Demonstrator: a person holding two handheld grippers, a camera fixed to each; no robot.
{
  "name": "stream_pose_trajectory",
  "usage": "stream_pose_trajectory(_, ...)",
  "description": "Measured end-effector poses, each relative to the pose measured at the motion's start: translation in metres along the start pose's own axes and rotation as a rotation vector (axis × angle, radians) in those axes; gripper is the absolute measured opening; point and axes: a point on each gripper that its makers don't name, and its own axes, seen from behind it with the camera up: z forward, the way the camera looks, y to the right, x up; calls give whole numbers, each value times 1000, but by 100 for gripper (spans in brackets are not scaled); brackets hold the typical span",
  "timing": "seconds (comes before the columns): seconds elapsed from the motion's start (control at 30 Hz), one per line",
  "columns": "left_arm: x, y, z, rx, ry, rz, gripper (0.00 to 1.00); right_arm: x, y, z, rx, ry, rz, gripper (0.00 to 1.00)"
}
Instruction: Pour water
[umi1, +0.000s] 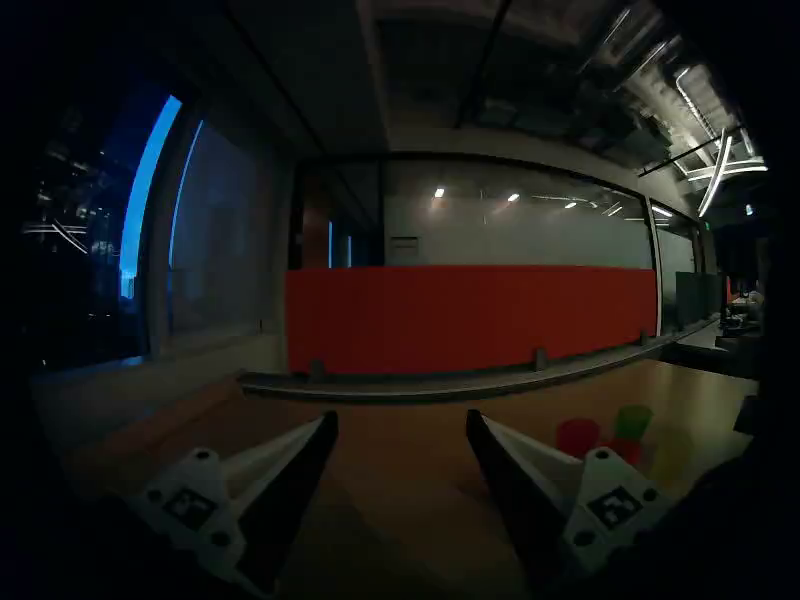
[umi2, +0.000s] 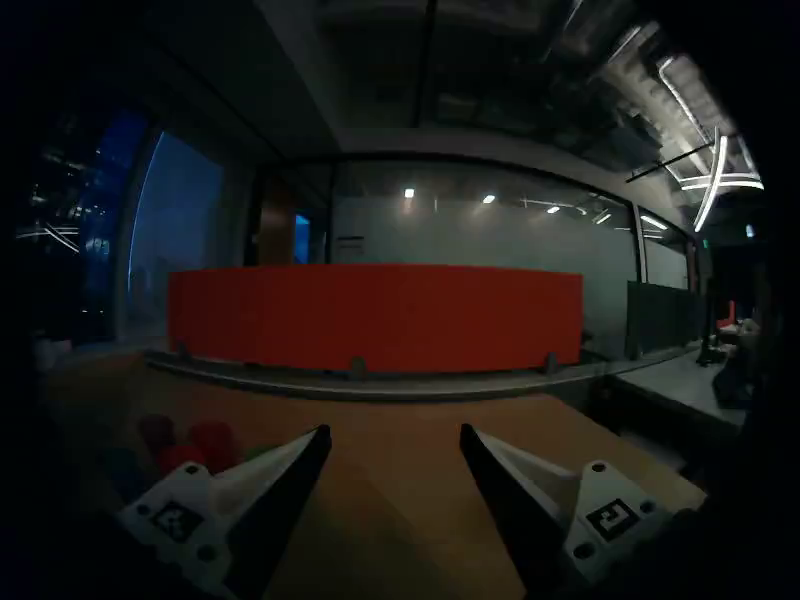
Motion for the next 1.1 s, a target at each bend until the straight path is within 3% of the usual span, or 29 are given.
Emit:
stream_pose_trajectory(0.3,48,4,15,-40,-4,18,95,46,0,13,22,-4,-25,100)
stream_pose_trajectory(0.67,107,3,26,-55,6,49,95,104,-1,19,50,0,-10,100)
stream_pose_trajectory(0.9,119,11,28,-105,-9,12,95,116,-3,20,80,1,-1,100)
stream_pose_trajectory(1.1,122,28,29,-180,-29,-1,95,116,-10,20,135,-7,15,100)
